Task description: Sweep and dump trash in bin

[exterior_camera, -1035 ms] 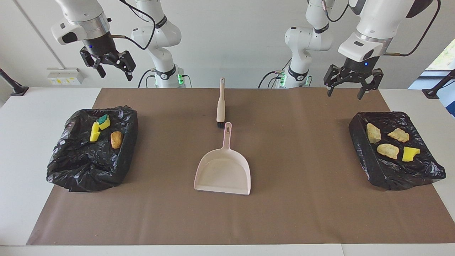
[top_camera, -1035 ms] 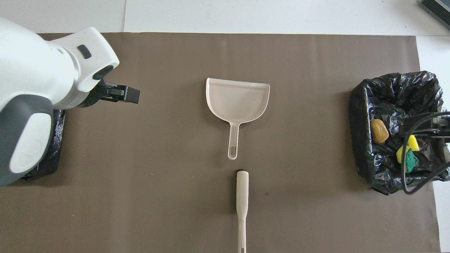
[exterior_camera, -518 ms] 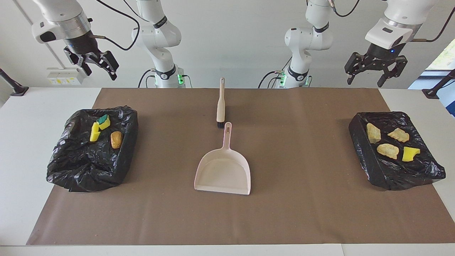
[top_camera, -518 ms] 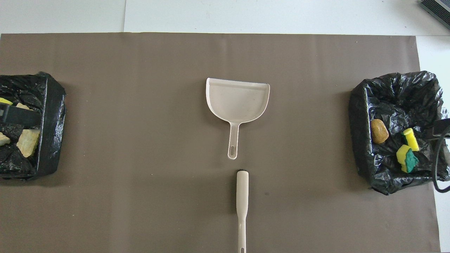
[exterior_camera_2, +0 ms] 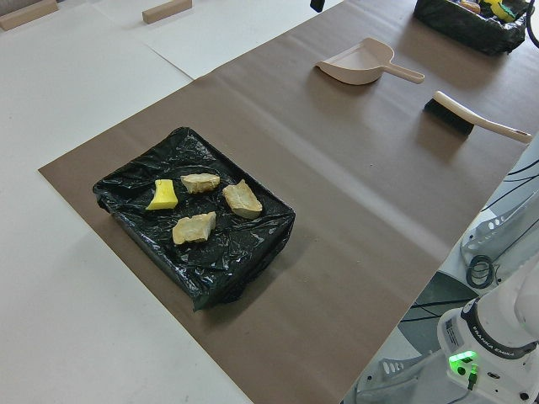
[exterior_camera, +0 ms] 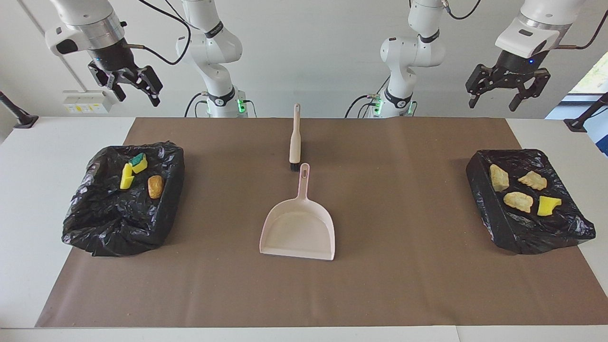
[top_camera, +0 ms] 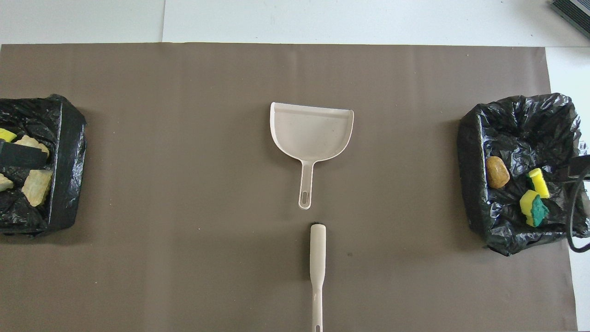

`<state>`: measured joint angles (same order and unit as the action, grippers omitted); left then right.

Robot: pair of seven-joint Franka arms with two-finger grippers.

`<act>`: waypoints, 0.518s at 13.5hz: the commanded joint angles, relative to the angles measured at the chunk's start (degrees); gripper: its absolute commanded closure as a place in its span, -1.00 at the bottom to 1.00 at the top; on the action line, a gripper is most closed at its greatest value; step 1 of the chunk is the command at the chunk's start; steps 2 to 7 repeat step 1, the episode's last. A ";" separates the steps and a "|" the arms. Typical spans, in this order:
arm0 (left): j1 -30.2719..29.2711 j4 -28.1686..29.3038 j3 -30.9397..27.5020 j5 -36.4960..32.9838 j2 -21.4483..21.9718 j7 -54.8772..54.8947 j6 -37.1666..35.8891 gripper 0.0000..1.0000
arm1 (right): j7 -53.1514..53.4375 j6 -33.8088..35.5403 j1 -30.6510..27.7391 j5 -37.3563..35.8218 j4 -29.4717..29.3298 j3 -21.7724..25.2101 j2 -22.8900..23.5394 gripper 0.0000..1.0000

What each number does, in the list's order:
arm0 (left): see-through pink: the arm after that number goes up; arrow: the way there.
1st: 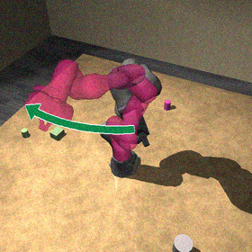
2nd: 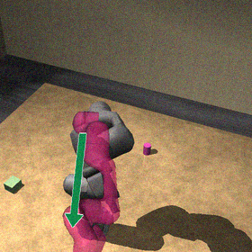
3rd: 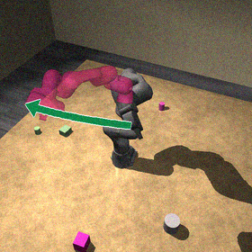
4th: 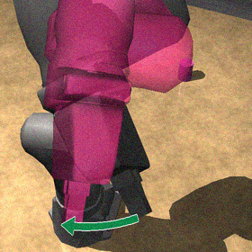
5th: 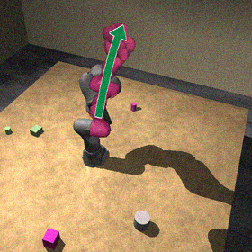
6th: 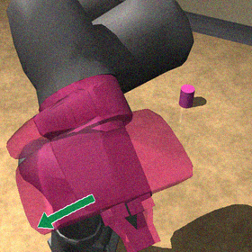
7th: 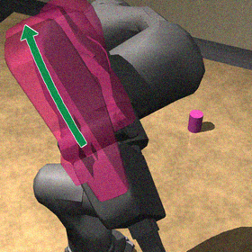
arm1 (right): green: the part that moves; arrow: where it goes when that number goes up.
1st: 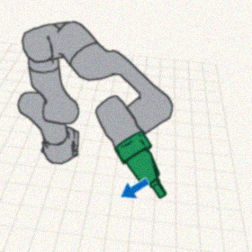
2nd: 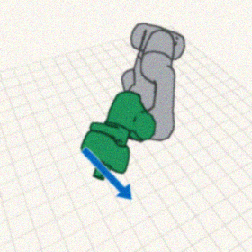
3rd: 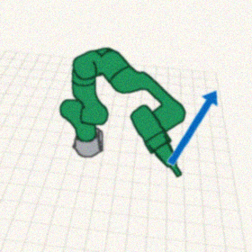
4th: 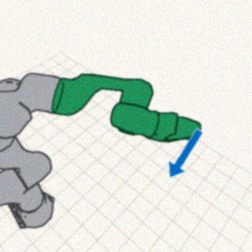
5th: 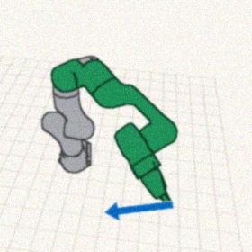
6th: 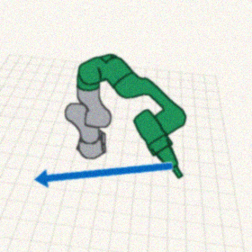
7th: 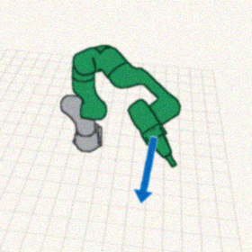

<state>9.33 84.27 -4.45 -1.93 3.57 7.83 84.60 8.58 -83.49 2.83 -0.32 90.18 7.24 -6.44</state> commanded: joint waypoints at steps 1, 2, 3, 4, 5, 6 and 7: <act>-0.72 1.51 0.32 0.61 1.18 0.43 0.39 -1.00 | -0.75 -0.44 0.07 0.32 -0.44 -0.30 0.29 -1.00; -0.72 1.51 0.32 0.61 1.18 0.43 0.39 -1.00 | -0.75 -0.44 0.07 0.32 -0.44 -0.30 0.29 -1.00; -0.72 1.51 0.32 0.61 1.18 0.43 0.39 -1.00 | -0.75 -0.44 0.07 0.32 -0.44 -0.30 0.29 -1.00; -0.72 1.51 0.32 0.61 1.18 0.43 0.39 -1.00 | -0.75 -0.44 0.07 0.32 -0.44 -0.30 0.29 -1.00; -0.72 1.51 0.32 0.61 1.18 0.43 0.39 -1.00 | -0.75 -0.44 0.07 0.32 -0.44 -0.30 0.29 -1.00; -0.72 1.51 0.32 0.61 1.18 0.43 0.39 -1.00 | -0.75 -0.44 0.07 0.32 -0.44 -0.30 0.29 -1.00; -0.72 1.51 0.32 0.61 1.18 0.43 0.39 -1.00 | -0.75 -0.44 0.07 0.32 -0.44 -0.30 0.29 -1.00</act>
